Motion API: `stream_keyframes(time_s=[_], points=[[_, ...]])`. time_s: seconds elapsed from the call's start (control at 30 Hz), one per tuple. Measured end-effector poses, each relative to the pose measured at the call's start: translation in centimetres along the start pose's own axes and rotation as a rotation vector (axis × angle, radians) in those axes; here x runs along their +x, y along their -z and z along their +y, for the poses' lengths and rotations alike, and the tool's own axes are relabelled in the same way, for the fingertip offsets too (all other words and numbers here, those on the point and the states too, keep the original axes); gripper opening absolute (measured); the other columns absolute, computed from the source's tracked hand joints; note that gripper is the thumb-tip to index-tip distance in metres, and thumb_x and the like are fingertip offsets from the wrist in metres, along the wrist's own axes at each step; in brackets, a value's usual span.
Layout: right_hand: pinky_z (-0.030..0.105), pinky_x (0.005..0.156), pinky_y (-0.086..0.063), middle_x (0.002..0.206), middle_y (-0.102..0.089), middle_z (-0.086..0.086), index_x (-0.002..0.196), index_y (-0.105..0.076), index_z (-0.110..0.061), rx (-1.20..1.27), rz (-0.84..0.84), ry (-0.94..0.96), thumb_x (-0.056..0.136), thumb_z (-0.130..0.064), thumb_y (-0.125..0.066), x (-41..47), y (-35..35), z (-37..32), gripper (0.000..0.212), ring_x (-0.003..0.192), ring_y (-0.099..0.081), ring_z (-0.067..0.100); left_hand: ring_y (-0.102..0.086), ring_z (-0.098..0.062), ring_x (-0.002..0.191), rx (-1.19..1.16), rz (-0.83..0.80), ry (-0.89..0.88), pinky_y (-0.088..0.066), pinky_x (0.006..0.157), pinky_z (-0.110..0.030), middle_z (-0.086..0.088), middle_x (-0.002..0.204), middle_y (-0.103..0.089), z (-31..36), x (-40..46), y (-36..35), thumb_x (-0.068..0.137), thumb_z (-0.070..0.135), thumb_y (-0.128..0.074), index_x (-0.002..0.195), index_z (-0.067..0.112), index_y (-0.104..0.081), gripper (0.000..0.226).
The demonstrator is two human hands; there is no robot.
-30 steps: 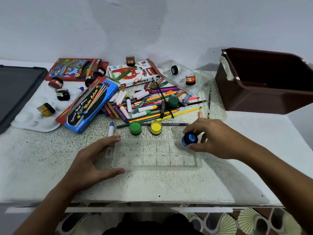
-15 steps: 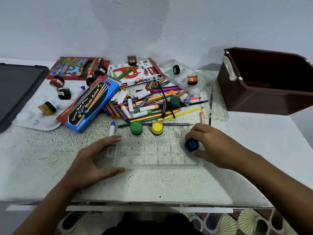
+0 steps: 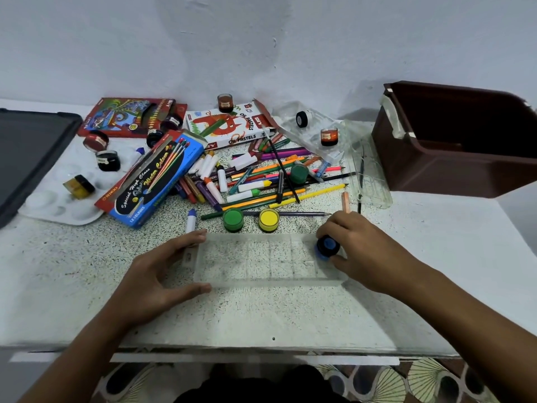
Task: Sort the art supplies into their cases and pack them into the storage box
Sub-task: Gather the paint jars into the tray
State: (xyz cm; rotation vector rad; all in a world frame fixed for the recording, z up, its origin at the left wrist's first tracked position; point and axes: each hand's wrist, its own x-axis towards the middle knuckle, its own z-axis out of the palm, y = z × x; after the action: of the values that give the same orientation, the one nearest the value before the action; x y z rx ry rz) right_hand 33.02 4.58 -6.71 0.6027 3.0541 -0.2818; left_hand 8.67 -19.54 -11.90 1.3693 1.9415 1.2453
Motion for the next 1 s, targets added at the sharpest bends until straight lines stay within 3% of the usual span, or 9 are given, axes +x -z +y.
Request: stream_keyframes(time_s=[0.17,0.33,0.4,0.5,0.67,1.0], points=[[0.028,0.089,-0.041,0.112,-0.047,-0.008,0.112,-0.052,-0.024,0.068,-0.04,-0.032,0.08,-0.015,-0.069,0.2,0.4,0.1,0.037,0.103,-0.043,0.017,-0.05,-0.002,0.128,-0.032,-0.006,0.01,-0.038,0.103,-0.012,0.017,0.136,-0.056,-0.1,0.0,0.0,0.059,0.046,-0.083,0.127,0.02,-0.06,0.077],[0.016,0.069,-0.042,0.102,-0.054,-0.014,0.105,-0.057,-0.03,0.252,-0.152,-0.109,0.078,-0.037,-0.075,2.6,3.1,1.5,0.033,0.086,-0.054,0.001,-0.049,0.0,0.128,-0.039,-0.001,0.01,-0.038,0.102,-0.01,0.019,0.136,-0.055,-0.1,0.0,-0.1,0.058,0.041,-0.085,0.127,0.019,-0.059,0.077],[0.022,0.07,-0.047,0.106,-0.06,-0.008,0.108,-0.06,-0.027,0.282,-0.02,-0.161,0.082,-0.034,-0.072,4.7,4.1,2.6,0.03,0.082,-0.06,0.004,-0.049,-0.002,0.129,-0.068,0.0,0.013,-0.039,0.103,-0.012,0.017,0.137,-0.055,-0.2,0.0,0.0,0.058,0.04,-0.086,0.127,0.018,-0.059,0.076],[0.03,0.082,-0.047,0.117,-0.062,0.001,0.124,-0.056,-0.019,0.189,0.093,-0.184,0.084,-0.025,-0.071,7.7,4.5,3.6,0.042,0.088,-0.061,0.013,-0.048,-0.004,0.13,-0.092,-0.014,0.017,-0.038,0.106,-0.017,0.017,0.137,-0.055,-0.3,0.0,0.2,0.059,0.043,-0.085,0.128,0.025,-0.059,0.076],[0.031,0.094,-0.04,0.138,-0.043,0.007,0.14,-0.043,-0.02,0.063,0.019,-0.142,0.085,-0.026,-0.07,11.1,3.2,3.2,0.062,0.117,-0.05,0.024,-0.048,-0.007,0.132,-0.131,-0.025,0.03,-0.038,0.108,-0.025,0.015,0.138,-0.055,-0.6,0.0,0.3,0.061,0.041,-0.086,0.128,0.032,-0.057,0.074],[0.036,0.095,-0.045,0.134,-0.046,0.011,0.141,-0.044,-0.019,-0.094,-0.017,-0.081,0.086,-0.012,-0.065,13.7,2.1,2.7,0.059,0.118,-0.051,0.03,-0.048,-0.009,0.132,-0.163,-0.039,0.029,-0.038,0.108,-0.024,0.012,0.138,-0.055,-1.0,0.1,0.3,0.061,0.037,-0.087,0.128,0.031,-0.057,0.073]])
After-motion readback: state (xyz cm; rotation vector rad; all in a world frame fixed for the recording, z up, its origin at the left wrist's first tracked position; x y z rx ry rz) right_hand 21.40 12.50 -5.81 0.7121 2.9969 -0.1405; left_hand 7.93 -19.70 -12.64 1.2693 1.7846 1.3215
